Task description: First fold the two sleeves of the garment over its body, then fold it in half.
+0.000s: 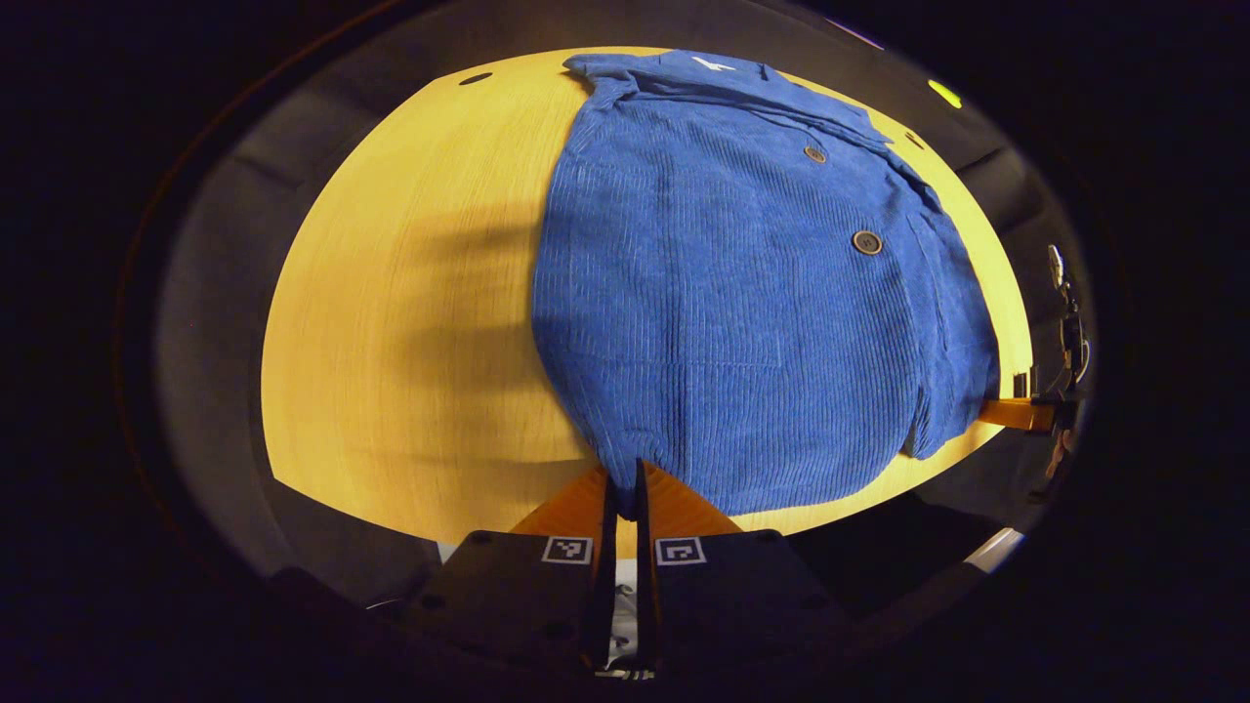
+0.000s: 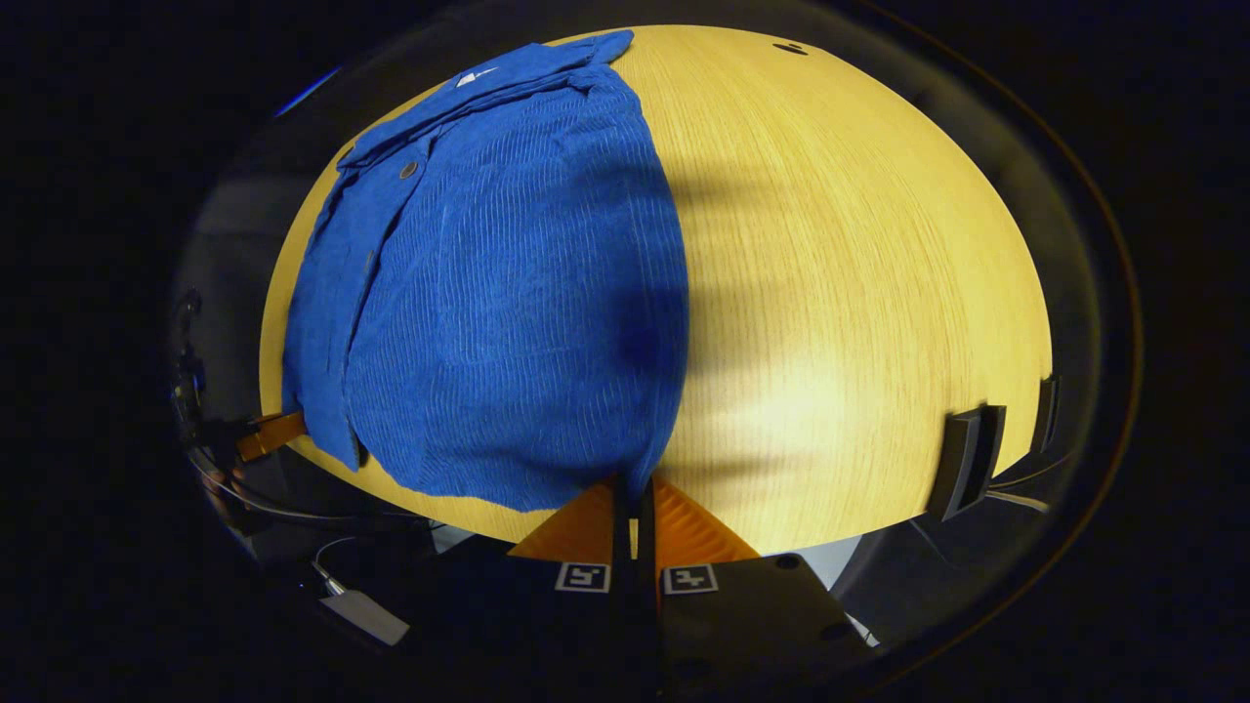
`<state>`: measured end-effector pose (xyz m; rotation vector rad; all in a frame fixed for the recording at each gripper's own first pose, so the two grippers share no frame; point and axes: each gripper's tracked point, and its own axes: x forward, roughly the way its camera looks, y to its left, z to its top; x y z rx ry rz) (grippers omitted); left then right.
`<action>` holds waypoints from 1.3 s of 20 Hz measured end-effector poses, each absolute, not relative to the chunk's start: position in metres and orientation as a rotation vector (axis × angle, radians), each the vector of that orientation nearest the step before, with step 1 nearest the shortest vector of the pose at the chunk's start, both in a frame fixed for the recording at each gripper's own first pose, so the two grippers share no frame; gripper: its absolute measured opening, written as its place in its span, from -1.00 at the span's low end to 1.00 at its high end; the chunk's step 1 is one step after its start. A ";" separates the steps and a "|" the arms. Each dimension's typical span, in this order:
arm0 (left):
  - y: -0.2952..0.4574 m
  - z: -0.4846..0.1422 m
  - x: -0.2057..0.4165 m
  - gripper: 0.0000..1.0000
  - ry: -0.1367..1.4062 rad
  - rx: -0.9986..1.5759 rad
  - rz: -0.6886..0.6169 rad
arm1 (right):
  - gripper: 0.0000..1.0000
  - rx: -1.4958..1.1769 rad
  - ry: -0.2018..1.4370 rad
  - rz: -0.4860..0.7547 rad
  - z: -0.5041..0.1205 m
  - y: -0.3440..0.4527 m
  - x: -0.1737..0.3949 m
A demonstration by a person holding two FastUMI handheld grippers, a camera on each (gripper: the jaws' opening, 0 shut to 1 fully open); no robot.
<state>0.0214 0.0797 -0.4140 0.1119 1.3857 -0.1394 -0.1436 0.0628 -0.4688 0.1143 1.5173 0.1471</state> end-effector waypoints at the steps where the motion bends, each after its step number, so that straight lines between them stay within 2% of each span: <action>1: 0.078 -0.419 0.021 -1.00 1.394 0.060 -0.132 | -0.89 0.123 1.509 0.146 -0.471 0.064 -0.143; 7: 0.081 -0.408 0.019 -1.00 1.377 -0.049 -0.144 | -0.89 0.145 1.431 0.169 -0.445 0.065 -0.132; 12: 0.068 -0.364 0.032 -1.00 1.265 -0.026 -0.196 | -0.89 0.195 1.304 0.201 -0.401 0.069 -0.104; 23: 0.034 -0.253 0.097 -1.00 0.978 -0.007 -0.279 | -0.90 0.067 0.833 0.311 -0.275 0.090 -0.008; 26: 0.035 -0.221 0.130 -1.00 0.881 0.016 -0.272 | -0.91 -0.008 0.701 0.327 -0.233 0.102 0.036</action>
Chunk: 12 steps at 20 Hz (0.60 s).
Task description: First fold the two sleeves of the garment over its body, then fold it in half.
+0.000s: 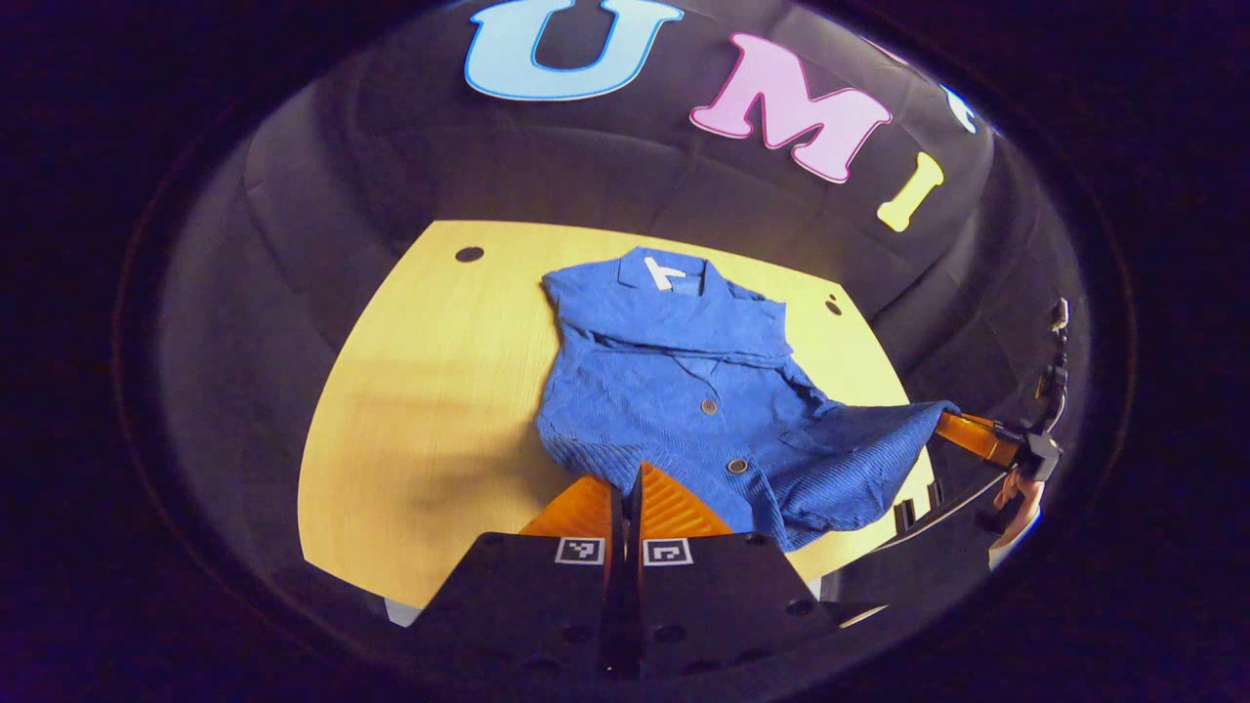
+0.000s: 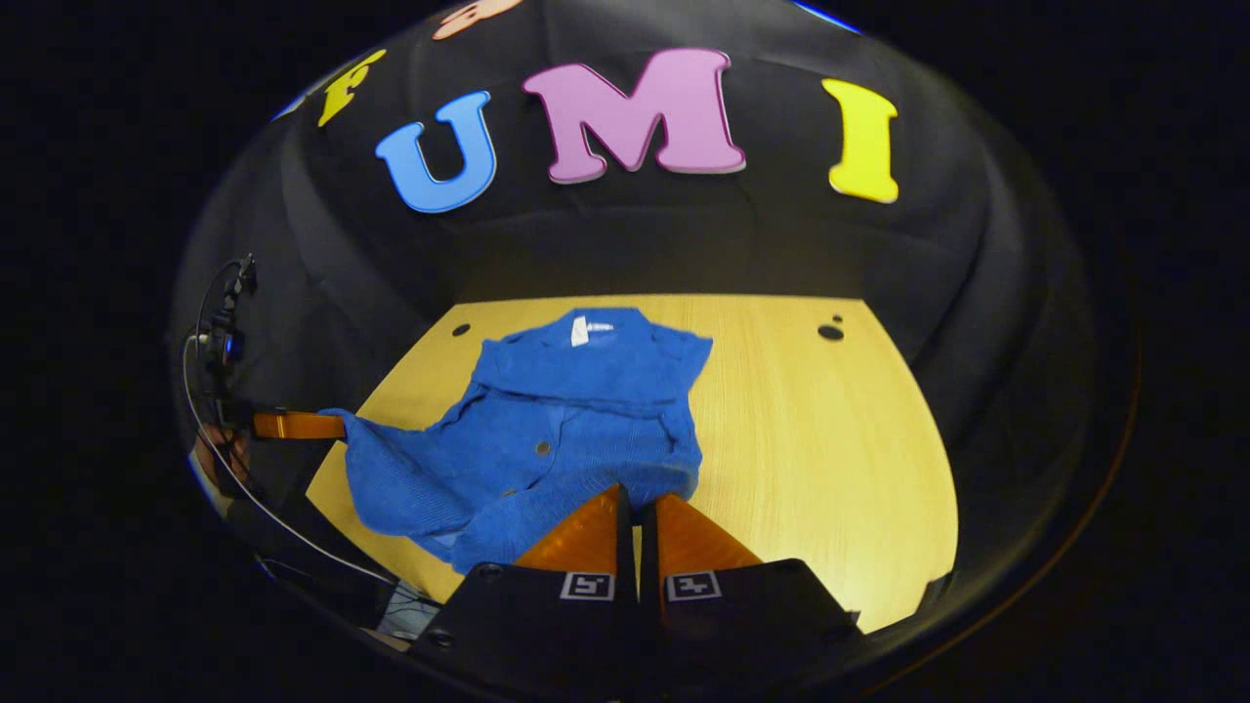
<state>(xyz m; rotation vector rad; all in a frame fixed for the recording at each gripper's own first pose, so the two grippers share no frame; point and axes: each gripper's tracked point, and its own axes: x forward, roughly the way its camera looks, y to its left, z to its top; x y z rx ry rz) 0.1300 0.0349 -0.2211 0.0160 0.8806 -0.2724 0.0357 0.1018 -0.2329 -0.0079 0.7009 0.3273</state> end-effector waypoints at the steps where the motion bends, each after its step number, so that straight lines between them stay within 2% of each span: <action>1: 0.036 -0.212 0.144 -1.00 0.852 0.024 -0.267 | -0.91 -0.023 0.664 0.333 -0.223 0.108 0.052; 7: 0.032 -0.170 0.255 -1.00 0.757 -0.030 -0.228 | -0.91 -0.024 0.565 0.319 -0.216 0.136 0.188; 10: 0.036 -0.174 0.323 -1.00 0.812 -0.130 -0.154 | -0.92 -0.040 0.574 0.274 -0.237 0.129 0.257; 12: 0.049 -0.187 0.356 -1.00 0.887 -0.179 -0.073 | -0.91 -0.038 0.650 0.250 -0.260 0.124 0.293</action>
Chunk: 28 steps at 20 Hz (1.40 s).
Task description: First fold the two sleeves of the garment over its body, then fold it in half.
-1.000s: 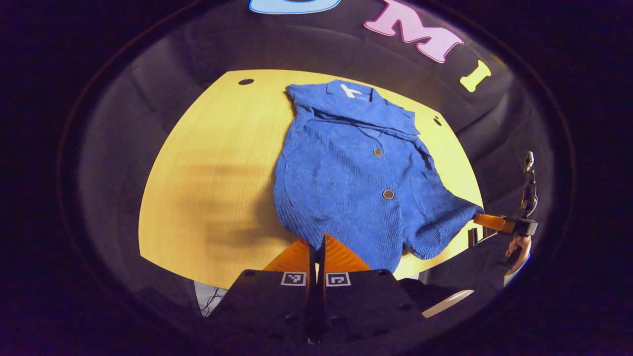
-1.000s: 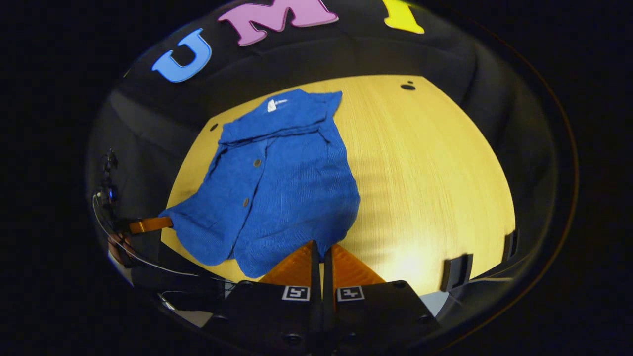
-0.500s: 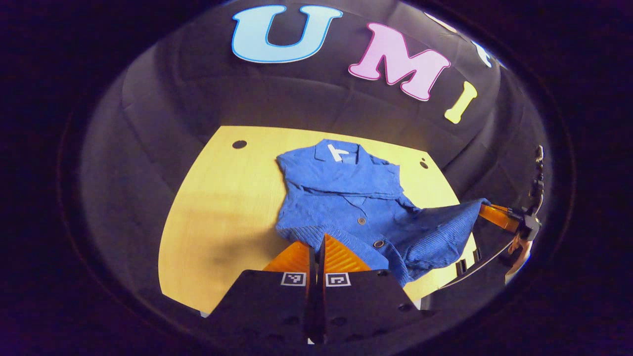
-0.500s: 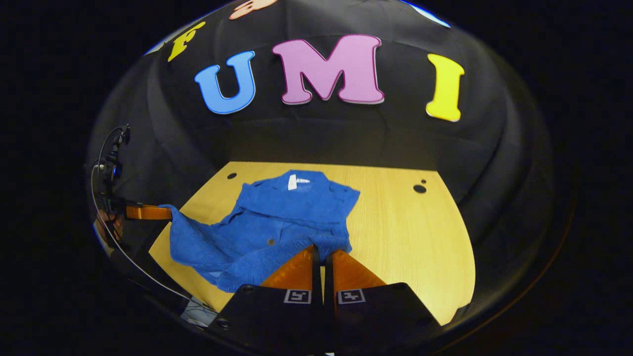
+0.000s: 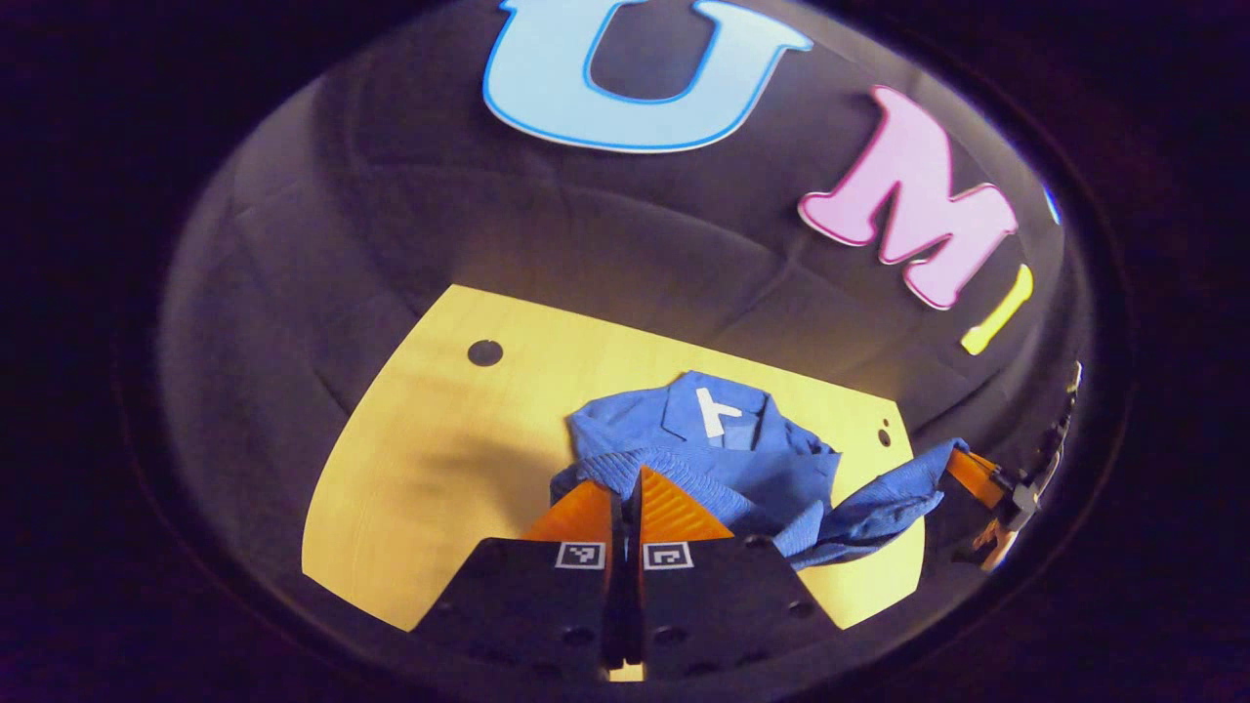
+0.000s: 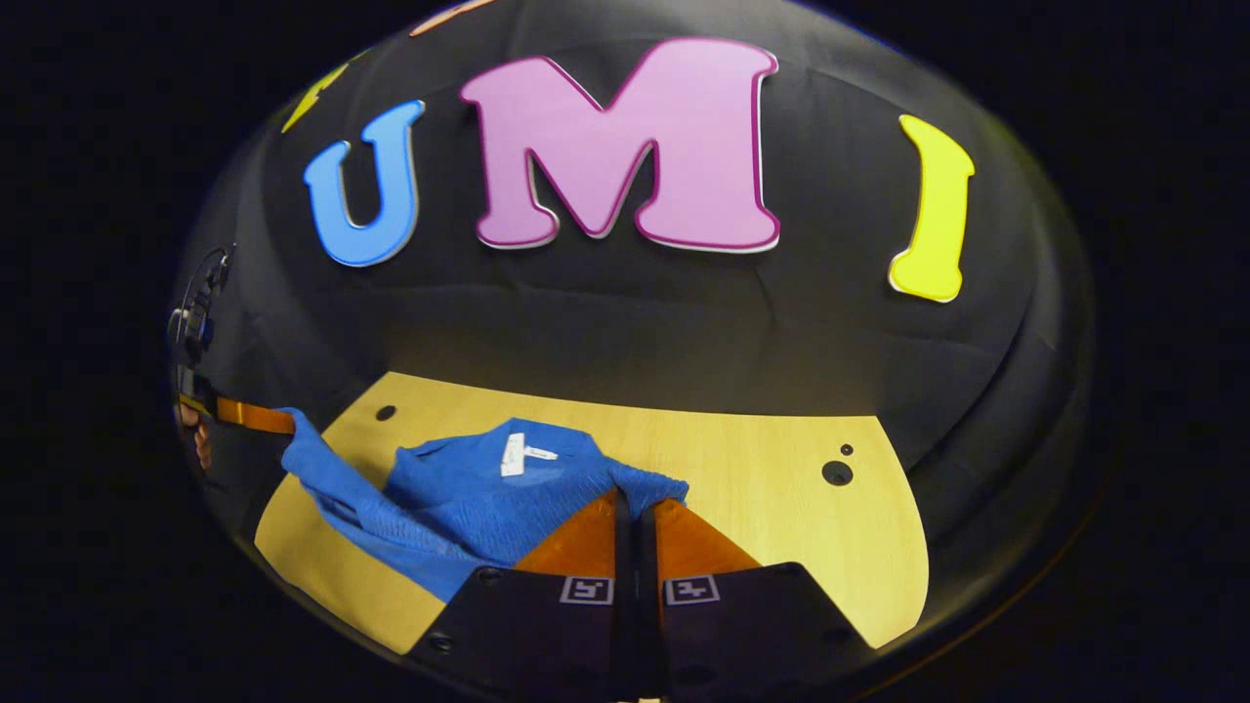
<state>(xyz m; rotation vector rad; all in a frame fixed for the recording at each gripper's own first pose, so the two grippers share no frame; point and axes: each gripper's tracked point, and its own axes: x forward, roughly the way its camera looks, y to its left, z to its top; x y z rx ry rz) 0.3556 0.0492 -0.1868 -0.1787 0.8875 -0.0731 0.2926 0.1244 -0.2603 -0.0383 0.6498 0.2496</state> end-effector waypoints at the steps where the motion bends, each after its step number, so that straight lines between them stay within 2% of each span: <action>1: 0.049 -0.193 0.376 -1.00 0.896 -0.196 -0.064 | -0.92 -0.028 0.666 0.251 -0.273 0.127 0.311; 4: 0.054 -0.226 0.433 -1.00 0.939 -0.172 -0.008 | -0.92 -0.050 0.741 0.224 -0.316 0.128 0.360; 7: 0.053 -0.254 0.457 -1.00 0.992 -0.051 0.030 | -0.91 -0.023 0.813 0.218 -0.359 0.134 0.385; 8: 0.055 -0.257 0.465 -0.91 0.989 -0.015 0.034 | -0.85 -0.020 0.840 0.213 -0.374 0.135 0.389; 9: 0.055 -0.257 0.473 -0.51 0.959 -0.003 0.039 | -0.86 -0.024 0.868 0.193 -0.386 0.130 0.390; 10: 0.055 -0.251 0.481 -0.50 0.918 -0.007 0.036 | -0.72 -0.008 0.895 0.198 -0.394 0.130 0.389; 12: 0.047 -0.249 0.487 0.61 0.890 0.010 0.021 | -0.02 0.011 0.912 0.187 -0.402 0.129 0.388; 15: 0.038 -0.237 0.485 0.59 0.836 0.033 0.025 | 0.77 0.027 0.882 0.199 -0.395 0.130 0.393; 16: 0.033 -0.232 0.484 0.60 0.826 0.027 0.022 | 0.97 0.034 0.868 0.210 -0.390 0.132 0.394; 22: 0.011 -0.210 0.463 0.63 0.772 0.046 0.026 | 0.96 0.022 0.781 0.279 -0.349 0.143 0.386; 28: -0.019 -0.171 0.416 0.63 0.636 0.145 -0.005 | 0.96 -0.059 0.625 0.301 -0.278 0.136 0.364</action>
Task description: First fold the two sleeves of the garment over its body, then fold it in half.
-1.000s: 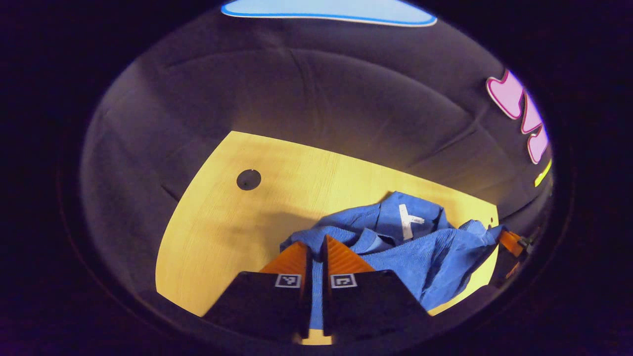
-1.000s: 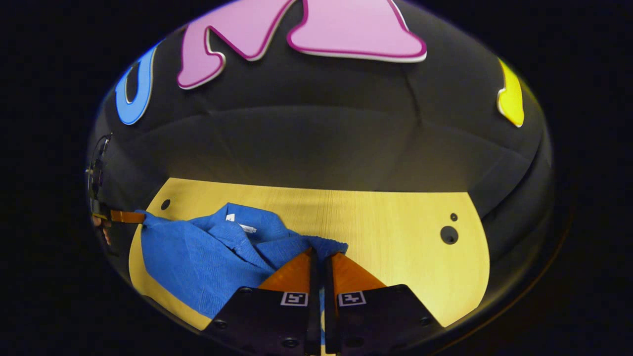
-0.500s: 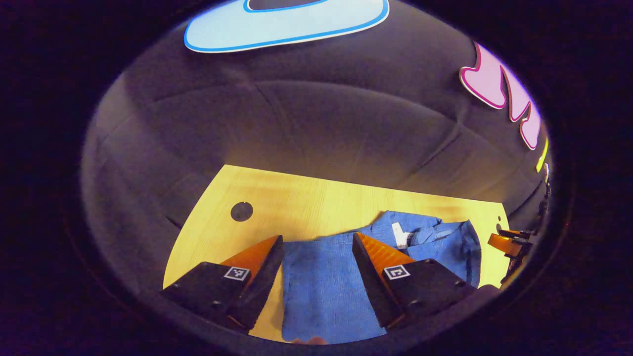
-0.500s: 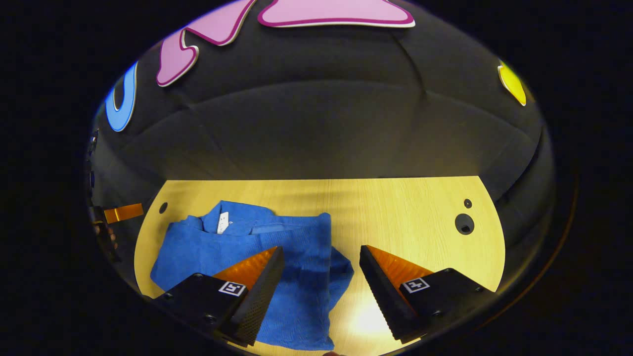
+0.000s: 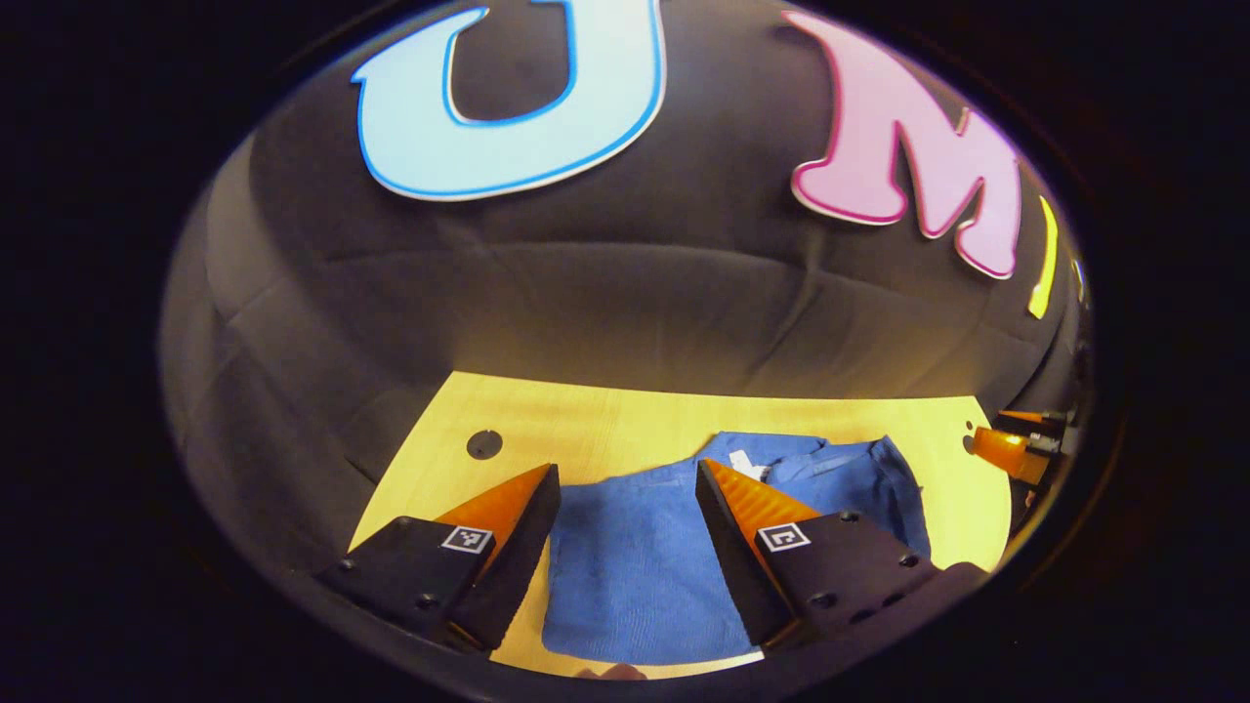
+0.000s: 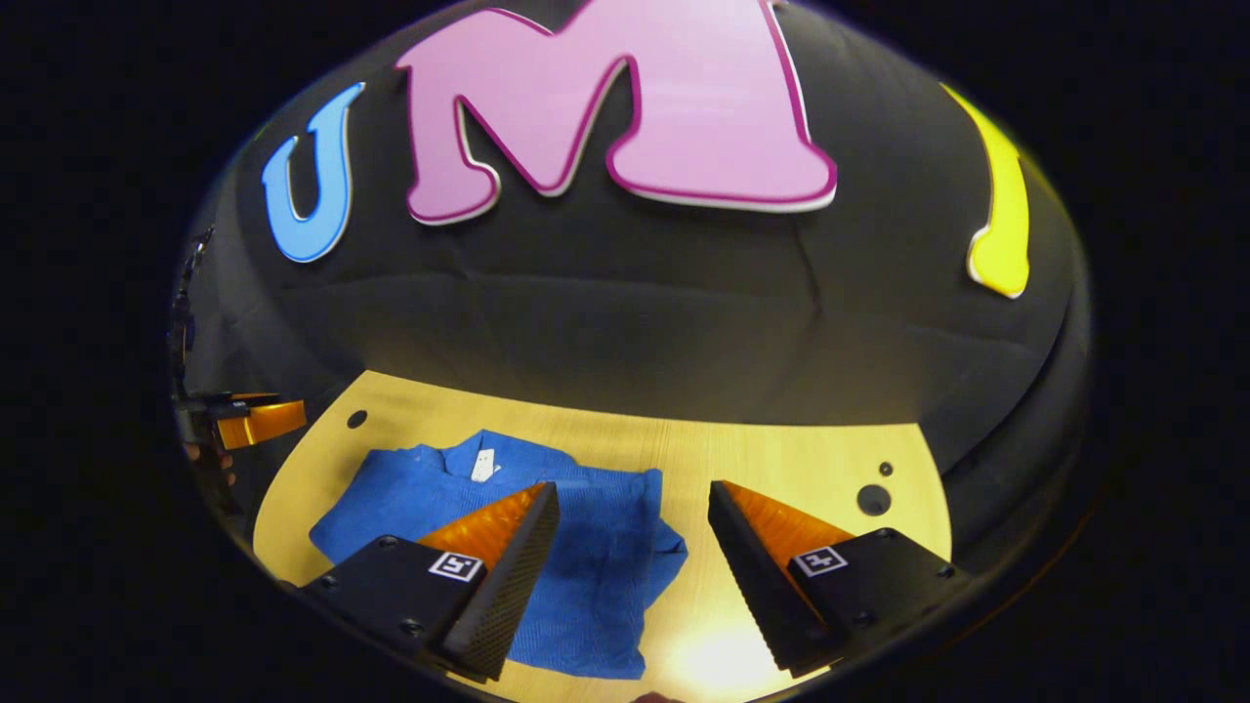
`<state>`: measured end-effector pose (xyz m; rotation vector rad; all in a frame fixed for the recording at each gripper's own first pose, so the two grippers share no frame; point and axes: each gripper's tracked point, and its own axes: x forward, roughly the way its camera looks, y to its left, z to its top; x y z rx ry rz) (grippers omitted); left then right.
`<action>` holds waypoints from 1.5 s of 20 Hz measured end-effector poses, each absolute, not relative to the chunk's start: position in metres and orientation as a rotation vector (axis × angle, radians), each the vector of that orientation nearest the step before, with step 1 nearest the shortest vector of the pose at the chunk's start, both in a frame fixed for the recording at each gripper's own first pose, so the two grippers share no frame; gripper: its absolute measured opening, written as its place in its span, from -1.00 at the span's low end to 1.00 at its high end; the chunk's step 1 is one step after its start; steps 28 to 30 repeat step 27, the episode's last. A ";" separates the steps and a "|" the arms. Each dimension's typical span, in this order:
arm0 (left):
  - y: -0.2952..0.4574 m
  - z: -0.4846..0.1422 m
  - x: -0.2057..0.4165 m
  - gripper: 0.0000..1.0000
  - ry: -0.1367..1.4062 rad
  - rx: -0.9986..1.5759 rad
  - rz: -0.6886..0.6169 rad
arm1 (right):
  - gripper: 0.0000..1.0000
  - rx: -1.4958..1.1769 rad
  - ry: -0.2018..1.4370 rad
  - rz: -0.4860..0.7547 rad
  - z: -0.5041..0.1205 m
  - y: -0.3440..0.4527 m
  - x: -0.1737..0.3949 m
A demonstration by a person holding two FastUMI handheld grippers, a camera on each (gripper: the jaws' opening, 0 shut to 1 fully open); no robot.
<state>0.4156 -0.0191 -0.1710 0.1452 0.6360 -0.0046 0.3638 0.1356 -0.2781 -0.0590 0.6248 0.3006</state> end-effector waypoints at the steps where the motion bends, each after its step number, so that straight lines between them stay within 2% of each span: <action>1: -0.027 -0.162 0.406 0.63 0.611 0.167 -0.016 | 0.97 -0.065 0.598 0.304 -0.264 0.136 0.355; 6: -0.057 -0.107 0.332 0.63 0.462 0.229 -0.068 | 0.97 -0.051 0.463 0.315 -0.188 0.135 0.292; 8: -0.069 -0.092 0.291 0.63 0.411 0.229 -0.097 | 0.98 -0.058 0.363 0.291 -0.157 0.126 0.256; 12: -0.074 -0.074 0.202 0.62 0.323 0.265 -0.106 | 0.96 -0.078 0.247 0.250 -0.107 0.104 0.161; 18: -0.077 -0.063 0.080 0.62 0.236 0.245 -0.095 | 0.94 -0.121 0.067 0.271 -0.043 0.107 0.028; 21: -0.077 -0.056 0.025 0.62 0.196 0.194 -0.095 | 0.93 -0.119 0.026 0.284 -0.029 0.112 -0.027; 22: -0.074 -0.053 0.004 0.61 0.181 0.171 -0.087 | 0.84 -0.105 0.030 0.290 -0.030 0.116 -0.045; 24: -0.071 -0.042 -0.026 0.60 0.106 0.137 -0.064 | 0.92 -0.089 0.047 0.312 -0.034 0.121 -0.073; 27: -0.063 -0.031 -0.066 0.58 0.017 0.141 -0.022 | 0.86 -0.086 0.062 0.342 -0.042 0.119 -0.100; 30: -0.063 -0.031 -0.066 0.58 0.017 0.141 -0.022 | 0.86 -0.086 0.062 0.342 -0.042 0.119 -0.100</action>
